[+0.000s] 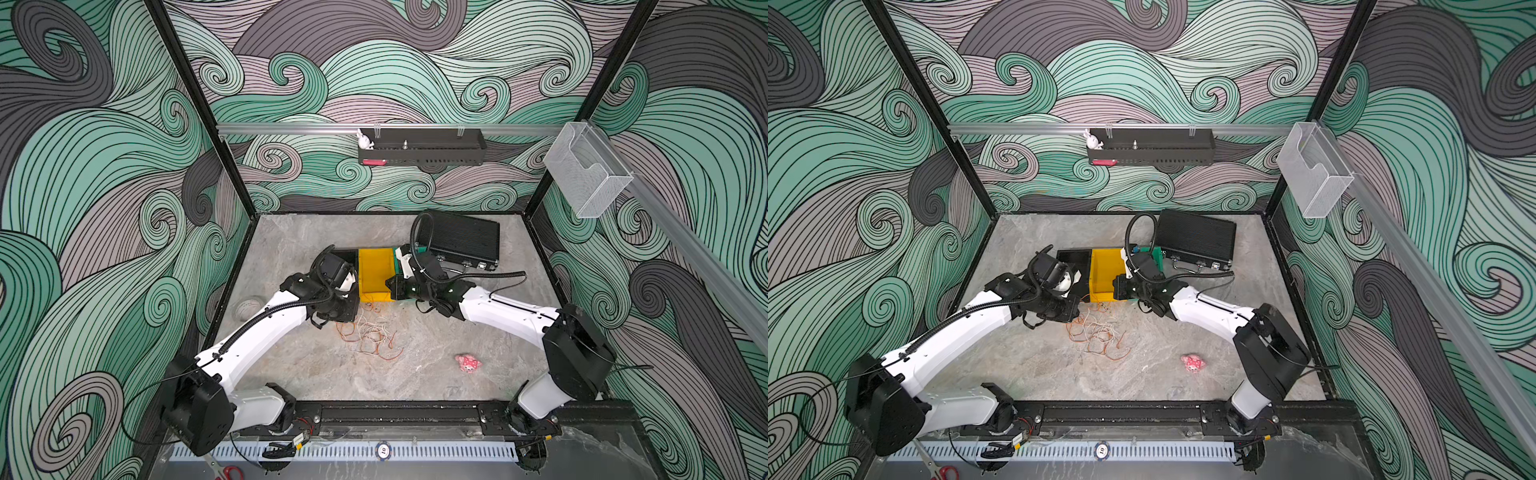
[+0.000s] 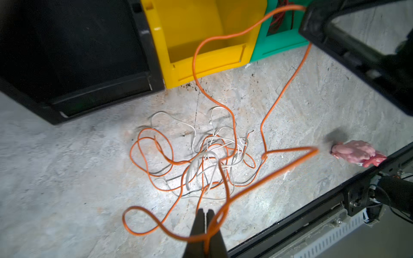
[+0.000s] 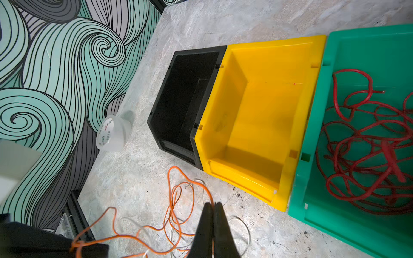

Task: Untangle the cables

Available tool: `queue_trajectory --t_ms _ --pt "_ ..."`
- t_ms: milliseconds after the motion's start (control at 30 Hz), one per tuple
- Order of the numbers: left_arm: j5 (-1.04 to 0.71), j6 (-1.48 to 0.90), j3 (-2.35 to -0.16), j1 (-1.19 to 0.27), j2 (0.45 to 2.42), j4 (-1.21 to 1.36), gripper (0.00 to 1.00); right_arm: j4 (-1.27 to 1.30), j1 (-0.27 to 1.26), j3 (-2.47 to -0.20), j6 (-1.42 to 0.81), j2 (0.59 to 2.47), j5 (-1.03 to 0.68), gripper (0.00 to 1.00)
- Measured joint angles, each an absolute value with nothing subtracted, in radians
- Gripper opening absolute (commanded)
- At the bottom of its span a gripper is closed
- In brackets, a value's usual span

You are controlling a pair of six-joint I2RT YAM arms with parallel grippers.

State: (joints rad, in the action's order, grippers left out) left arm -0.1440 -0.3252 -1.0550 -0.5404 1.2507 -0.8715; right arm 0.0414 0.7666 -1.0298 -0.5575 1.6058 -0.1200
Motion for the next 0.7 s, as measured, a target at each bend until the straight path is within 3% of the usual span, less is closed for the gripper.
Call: queue_trajectory --t_ms 267,700 --pt "-0.123 -0.265 -1.137 -0.540 1.234 -0.916 0.00 0.041 0.767 -1.047 -0.554 1.590 -0.120 0.00" --pt "-0.097 -0.278 -0.989 -0.548 1.274 -0.929 0.00 0.041 0.767 -1.049 -0.554 1.589 -0.120 0.00"
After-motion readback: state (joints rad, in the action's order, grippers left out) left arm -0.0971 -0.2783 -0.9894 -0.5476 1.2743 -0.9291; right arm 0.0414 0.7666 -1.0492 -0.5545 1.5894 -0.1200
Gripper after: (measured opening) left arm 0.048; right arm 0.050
